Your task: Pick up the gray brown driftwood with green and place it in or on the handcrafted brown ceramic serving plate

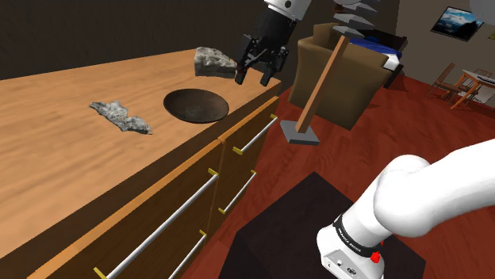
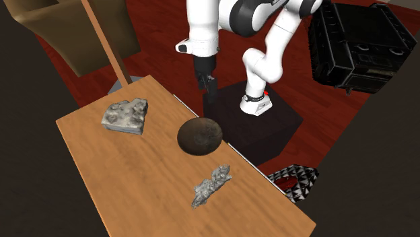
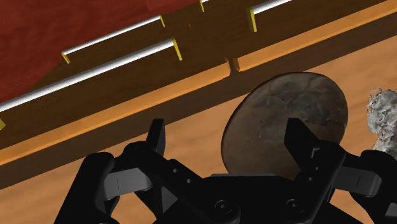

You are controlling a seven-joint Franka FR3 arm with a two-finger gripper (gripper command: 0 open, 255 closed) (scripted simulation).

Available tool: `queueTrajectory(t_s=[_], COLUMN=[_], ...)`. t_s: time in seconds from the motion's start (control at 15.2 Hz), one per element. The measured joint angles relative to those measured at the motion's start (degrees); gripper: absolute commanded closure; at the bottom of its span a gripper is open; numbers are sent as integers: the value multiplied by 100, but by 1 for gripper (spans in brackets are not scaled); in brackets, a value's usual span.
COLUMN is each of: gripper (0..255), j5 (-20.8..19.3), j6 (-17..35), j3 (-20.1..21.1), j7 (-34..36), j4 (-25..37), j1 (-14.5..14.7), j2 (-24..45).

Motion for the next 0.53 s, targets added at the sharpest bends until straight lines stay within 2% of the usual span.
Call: queueTrajectory(t_s=[0.53], gripper=[0], j5=[30], j6=[188], j3=[639], j7=[787], j4=[1214], j1=[236], j2=[1492])
